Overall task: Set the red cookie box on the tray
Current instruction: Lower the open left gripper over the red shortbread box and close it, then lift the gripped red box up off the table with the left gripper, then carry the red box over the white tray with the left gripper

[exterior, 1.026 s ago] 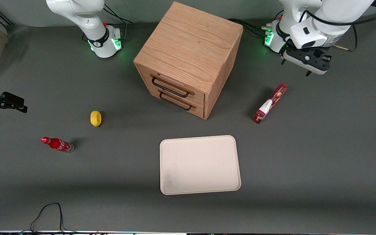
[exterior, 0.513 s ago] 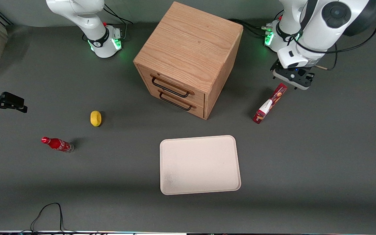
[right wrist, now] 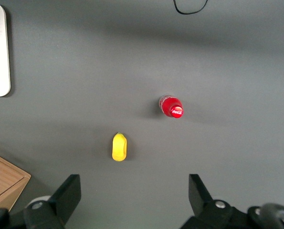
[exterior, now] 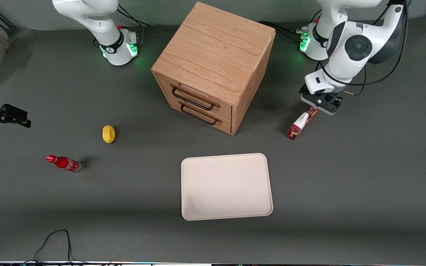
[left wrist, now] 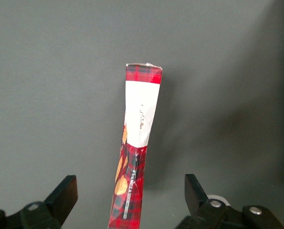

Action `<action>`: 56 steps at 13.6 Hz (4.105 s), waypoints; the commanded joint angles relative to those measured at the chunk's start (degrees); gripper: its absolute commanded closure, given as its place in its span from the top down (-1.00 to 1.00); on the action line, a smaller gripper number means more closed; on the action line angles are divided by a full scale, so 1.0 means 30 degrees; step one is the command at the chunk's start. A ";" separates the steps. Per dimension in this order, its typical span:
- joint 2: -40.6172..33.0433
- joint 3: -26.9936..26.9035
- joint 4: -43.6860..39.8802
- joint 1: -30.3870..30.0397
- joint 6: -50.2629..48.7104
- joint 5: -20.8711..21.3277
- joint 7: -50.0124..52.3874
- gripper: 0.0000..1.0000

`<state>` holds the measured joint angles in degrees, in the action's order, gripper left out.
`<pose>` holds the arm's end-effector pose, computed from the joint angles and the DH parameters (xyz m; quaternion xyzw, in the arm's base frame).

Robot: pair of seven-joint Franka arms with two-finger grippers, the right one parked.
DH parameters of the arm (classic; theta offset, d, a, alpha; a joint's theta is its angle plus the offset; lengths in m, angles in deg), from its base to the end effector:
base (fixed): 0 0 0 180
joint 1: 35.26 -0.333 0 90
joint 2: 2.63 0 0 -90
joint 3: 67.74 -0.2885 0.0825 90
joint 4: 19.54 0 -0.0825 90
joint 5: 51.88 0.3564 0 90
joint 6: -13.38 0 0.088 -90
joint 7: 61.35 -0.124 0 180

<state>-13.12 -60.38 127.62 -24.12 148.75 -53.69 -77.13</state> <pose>0.3969 -0.1319 0.3025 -0.9591 0.2826 0.0119 0.0010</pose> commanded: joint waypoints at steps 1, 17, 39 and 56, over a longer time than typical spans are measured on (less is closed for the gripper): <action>0.0683 -0.0079 0.0284 0.0036 0.0956 0.0282 -0.0191 1.00; 0.3996 -0.0079 0.1221 0.0212 0.5296 0.0868 -0.0133 0.98; -0.0340 -0.0313 -0.8872 -0.0315 -1.1008 0.0868 -0.0221 -1.00; 1.0899 -0.0402 -2.4988 0.1087 -1.4422 0.1042 0.8503 -1.00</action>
<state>12.47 -61.37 62.83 -23.79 108.04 -51.54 -56.68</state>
